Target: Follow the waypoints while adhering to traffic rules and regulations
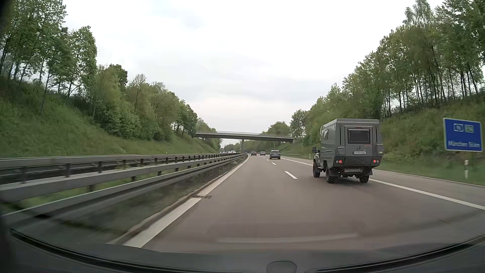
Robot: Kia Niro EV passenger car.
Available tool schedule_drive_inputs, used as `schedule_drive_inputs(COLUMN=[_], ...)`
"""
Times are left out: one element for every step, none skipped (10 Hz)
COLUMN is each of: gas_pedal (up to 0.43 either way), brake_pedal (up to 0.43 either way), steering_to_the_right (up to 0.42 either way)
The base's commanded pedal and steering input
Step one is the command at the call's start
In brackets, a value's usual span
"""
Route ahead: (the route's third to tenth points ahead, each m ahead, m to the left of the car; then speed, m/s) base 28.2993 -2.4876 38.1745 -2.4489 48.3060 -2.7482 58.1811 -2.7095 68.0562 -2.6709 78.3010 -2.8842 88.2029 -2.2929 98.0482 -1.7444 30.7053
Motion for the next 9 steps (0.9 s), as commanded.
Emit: schedule_drive_inputs(gas_pedal=[0.299, 0.299, 0.299, 0.299, 0.299, 0.299, 0.299, 0.299, 0.299], brake_pedal=[0.0, 0.0, 0.0, 0.0, 0.0, 0.0, 0.0, 0.0, 0.0], steering_to_the_right=[-0.003, -0.003, -0.003, -0.003, -0.003, -0.003, -0.004, -0.004, -0.004])
